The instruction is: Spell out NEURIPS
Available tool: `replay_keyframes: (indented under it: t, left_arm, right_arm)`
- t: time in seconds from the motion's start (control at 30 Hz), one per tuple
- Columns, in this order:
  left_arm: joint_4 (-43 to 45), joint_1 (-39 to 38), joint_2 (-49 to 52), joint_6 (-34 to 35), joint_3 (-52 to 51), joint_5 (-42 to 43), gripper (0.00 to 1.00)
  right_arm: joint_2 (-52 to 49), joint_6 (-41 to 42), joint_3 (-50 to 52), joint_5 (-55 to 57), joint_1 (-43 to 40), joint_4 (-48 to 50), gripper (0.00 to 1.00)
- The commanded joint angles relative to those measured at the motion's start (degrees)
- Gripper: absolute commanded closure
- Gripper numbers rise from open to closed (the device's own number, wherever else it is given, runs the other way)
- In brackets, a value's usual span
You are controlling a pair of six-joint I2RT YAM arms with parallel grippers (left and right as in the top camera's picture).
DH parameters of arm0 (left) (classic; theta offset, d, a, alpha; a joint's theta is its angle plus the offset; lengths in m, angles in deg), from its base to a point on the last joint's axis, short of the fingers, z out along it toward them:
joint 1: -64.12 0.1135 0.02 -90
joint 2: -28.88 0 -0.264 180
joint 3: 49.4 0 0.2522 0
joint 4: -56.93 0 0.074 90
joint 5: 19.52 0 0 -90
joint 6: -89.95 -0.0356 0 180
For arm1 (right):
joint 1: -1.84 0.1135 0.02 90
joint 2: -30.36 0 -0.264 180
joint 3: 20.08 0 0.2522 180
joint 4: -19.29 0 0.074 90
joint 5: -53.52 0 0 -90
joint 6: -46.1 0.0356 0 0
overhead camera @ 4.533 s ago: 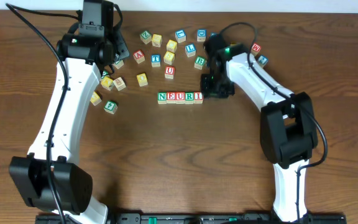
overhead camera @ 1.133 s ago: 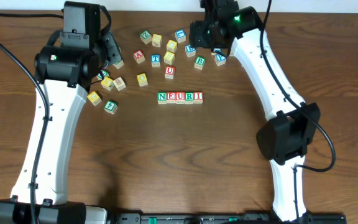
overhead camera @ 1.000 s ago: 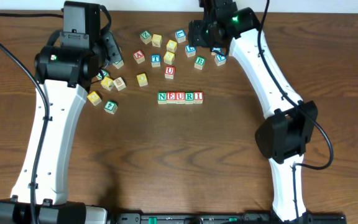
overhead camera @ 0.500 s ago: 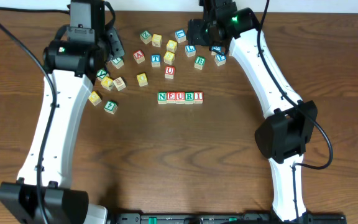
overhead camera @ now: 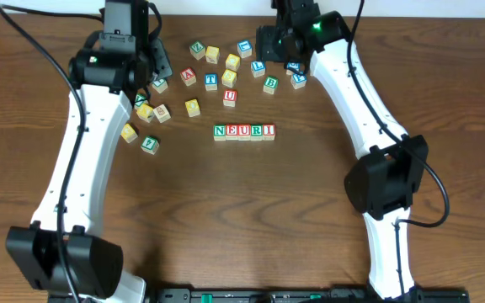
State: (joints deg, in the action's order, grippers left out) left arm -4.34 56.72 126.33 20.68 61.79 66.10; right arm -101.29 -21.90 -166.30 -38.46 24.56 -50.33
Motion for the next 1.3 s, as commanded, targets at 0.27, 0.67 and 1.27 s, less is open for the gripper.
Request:
replay_keyframes:
  t: [0.27,0.67,1.27]
  left_arm:
    - [0.1,0.1,1.3,-0.8,0.3,0.3,0.47]
    - [0.2,0.1,1.3,-0.8,0.3,0.3,0.47]
    - [0.1,0.1,1.3,-0.8,0.3,0.3,0.47]
  right_arm:
    - [-3.5,-3.9,0.2,5.1,-3.5,0.0,0.36]
    - [-3.5,-17.1,0.2,2.1,-7.7,-0.1,0.35]
    - [-10.9,-24.2,0.6,1.4,-7.7,0.2,0.49]
